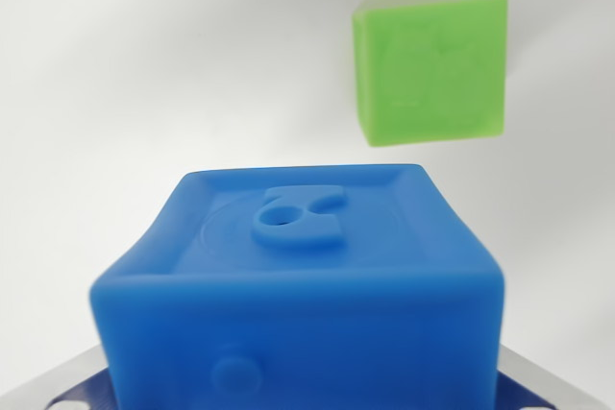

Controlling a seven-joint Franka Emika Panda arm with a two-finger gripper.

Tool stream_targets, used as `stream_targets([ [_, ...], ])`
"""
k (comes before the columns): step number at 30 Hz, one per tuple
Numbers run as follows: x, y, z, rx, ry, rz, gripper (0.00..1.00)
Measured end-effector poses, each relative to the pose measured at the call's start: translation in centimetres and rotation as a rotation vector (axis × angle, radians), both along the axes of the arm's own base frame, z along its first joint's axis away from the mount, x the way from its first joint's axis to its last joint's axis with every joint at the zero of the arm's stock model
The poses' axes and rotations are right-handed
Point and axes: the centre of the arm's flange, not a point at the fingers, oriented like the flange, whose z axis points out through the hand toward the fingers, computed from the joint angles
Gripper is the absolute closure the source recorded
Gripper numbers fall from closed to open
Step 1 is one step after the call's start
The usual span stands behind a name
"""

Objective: Stack cube

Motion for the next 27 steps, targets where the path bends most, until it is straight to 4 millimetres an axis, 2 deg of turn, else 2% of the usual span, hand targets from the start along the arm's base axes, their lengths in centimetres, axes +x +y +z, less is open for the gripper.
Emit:
stream_targets([
  [27, 0.6, -5.1, 1.6, -0.001, 0.001, 0.098, 1.00],
])
